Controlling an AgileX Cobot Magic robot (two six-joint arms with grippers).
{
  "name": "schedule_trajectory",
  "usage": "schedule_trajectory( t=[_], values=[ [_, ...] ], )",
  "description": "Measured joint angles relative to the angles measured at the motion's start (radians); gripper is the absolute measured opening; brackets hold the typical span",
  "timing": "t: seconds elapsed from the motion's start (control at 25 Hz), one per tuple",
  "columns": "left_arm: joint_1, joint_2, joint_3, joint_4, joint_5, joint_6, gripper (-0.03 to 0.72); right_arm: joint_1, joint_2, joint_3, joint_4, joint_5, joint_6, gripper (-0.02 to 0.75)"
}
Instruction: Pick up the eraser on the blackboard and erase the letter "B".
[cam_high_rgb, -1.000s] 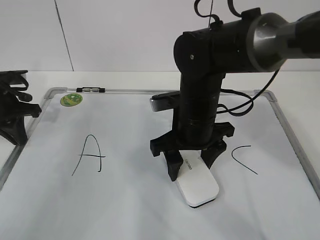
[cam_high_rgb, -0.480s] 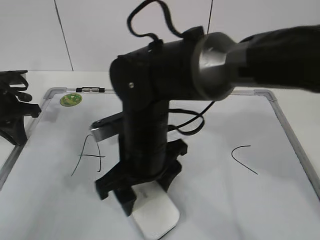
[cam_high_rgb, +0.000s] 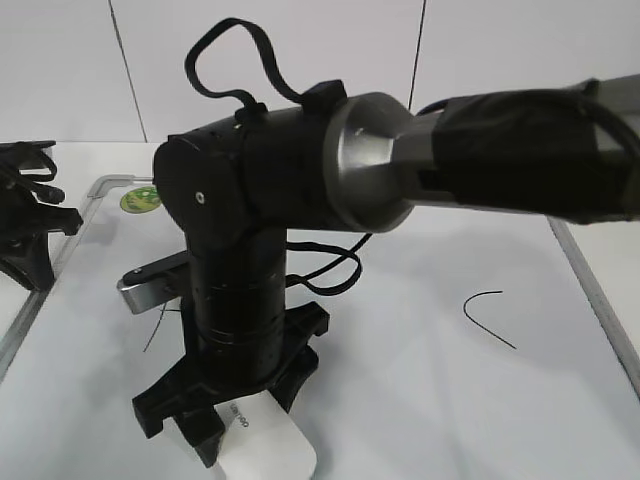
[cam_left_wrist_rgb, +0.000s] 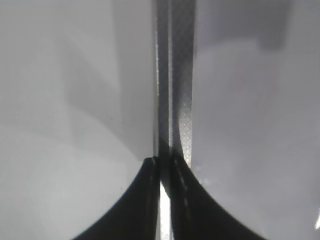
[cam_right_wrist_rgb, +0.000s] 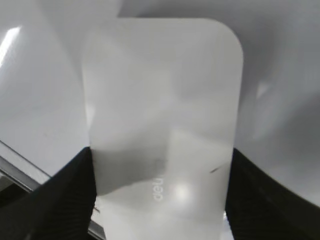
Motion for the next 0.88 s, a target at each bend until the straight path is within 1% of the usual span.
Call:
schedule_trajectory(
  t=[0.12, 0.24, 0.48, 0.56, 0.88],
  values=[
    [0.000, 0.000, 0.000, -0.002, 0.000, 0.000, 0.031, -0.026, 0.000, 0.000, -0.021, 0.000, 0.018, 0.538],
    [0.000, 0.000, 0.000, -0.002, 0.000, 0.000, 0.031, -0.081, 0.000, -0.004, -0.056, -0.002, 0.033, 0.538],
    [0.000, 0.000, 0.000, -0.002, 0.000, 0.000, 0.031, -0.254, 0.000, -0.008, -0.065, -0.006, 0.043, 0.538],
    [0.000, 0.000, 0.000, -0.002, 0.000, 0.000, 0.031, -0.292, 0.000, -0.008, -0.065, -0.011, 0.043, 0.538],
    [0.000, 0.000, 0.000, -0.006, 0.000, 0.000, 0.031, -0.342, -0.006, -0.008, -0.048, -0.013, 0.043, 0.538]
  ],
)
